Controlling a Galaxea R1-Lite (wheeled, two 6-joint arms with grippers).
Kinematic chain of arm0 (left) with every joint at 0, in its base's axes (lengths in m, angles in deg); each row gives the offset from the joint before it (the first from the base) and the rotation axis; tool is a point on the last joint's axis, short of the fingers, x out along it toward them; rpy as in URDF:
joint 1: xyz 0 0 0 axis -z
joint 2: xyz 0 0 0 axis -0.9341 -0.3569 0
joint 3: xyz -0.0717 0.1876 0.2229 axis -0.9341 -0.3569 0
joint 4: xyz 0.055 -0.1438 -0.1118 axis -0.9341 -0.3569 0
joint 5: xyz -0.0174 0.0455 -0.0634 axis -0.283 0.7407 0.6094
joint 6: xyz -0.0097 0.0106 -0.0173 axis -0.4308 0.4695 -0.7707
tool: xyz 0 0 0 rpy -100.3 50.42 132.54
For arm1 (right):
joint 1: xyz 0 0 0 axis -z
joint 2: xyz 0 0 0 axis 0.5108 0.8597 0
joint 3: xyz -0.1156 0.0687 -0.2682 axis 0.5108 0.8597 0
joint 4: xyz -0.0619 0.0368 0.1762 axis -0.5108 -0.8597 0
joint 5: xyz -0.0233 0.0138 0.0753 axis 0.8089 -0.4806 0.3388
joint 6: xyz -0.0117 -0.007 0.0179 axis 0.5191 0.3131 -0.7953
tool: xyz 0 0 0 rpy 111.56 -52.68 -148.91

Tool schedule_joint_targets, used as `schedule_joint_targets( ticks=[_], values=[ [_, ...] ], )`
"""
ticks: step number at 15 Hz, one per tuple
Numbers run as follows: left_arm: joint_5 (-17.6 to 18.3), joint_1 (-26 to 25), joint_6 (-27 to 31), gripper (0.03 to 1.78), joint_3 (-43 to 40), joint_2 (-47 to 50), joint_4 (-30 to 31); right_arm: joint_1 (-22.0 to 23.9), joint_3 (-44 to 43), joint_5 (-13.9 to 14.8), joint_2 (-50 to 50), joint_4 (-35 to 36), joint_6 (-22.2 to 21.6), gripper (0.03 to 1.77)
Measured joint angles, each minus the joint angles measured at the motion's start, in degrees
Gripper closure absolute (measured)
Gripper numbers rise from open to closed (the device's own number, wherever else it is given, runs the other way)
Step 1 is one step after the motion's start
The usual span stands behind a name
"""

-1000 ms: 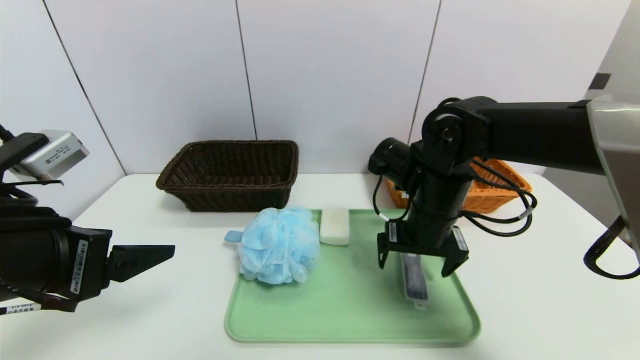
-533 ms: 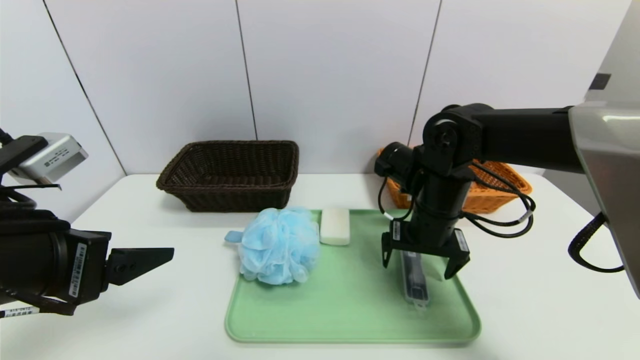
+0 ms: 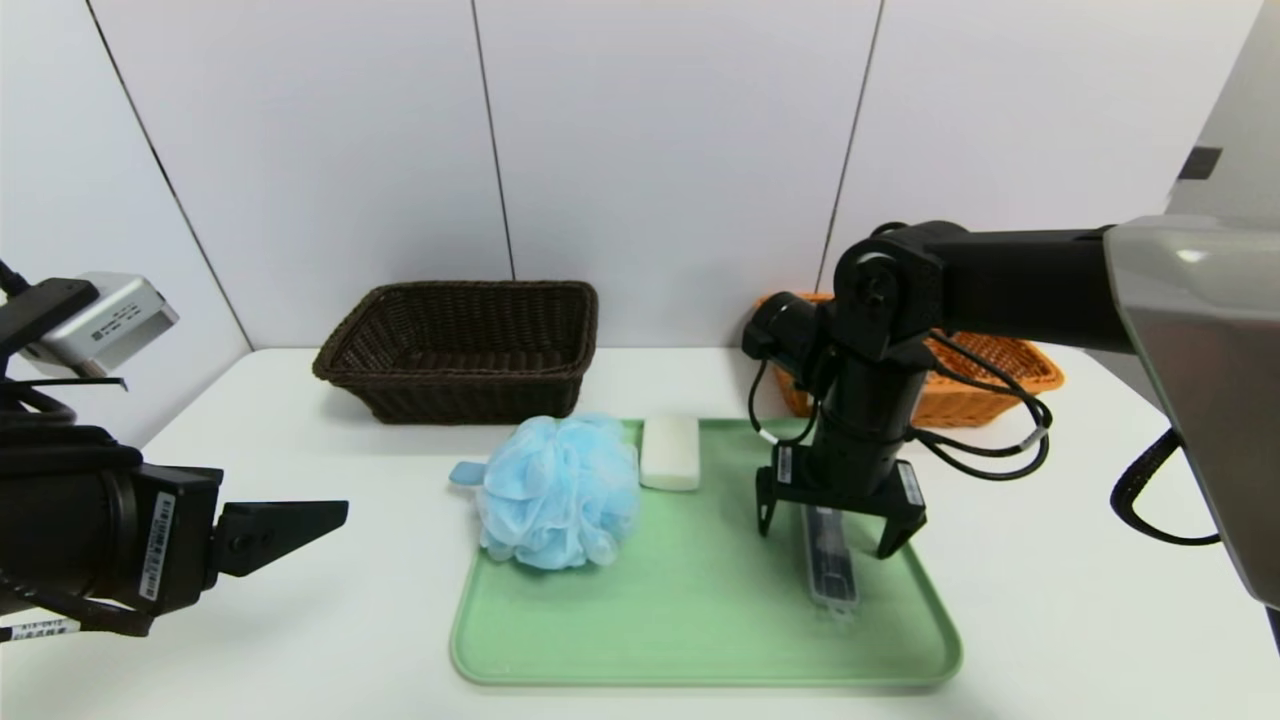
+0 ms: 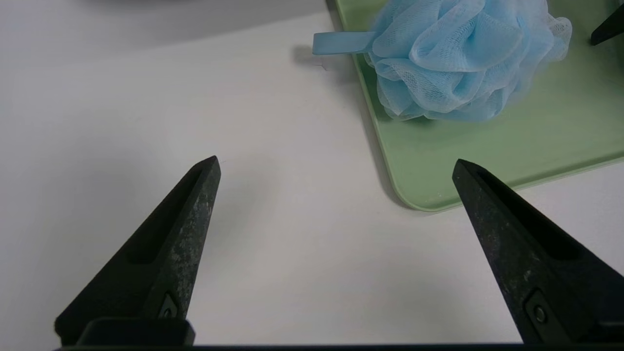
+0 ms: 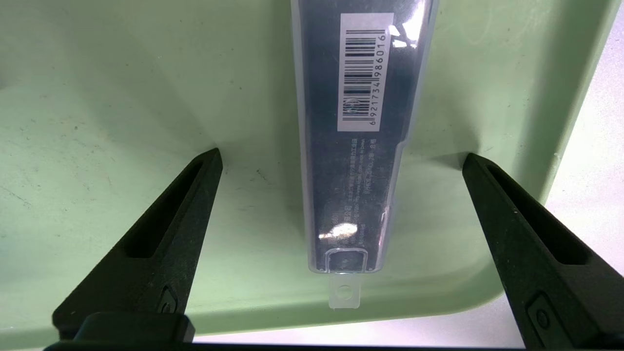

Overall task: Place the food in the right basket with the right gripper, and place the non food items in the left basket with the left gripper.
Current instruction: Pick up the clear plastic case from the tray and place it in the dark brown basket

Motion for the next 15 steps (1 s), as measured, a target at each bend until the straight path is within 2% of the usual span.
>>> schedule_joint_targets(
  ticks=[9,13,15],
  values=[
    [0.1,0.0,0.0,0.12,0.1,-0.2,0.1,-0.1,0.0,0.1,0.4,-0.1,-0.1,0.1],
    [0.1,0.0,0.0,0.12,0.1,-0.2,0.1,-0.2,0.0,0.1,0.4,-0.3,-0.1,0.69],
    [0.1,0.0,0.0,0.12,0.1,-0.2,0.1,-0.2,0.0,0.1,0.4,-0.3,0.0,0.92]
  ],
)
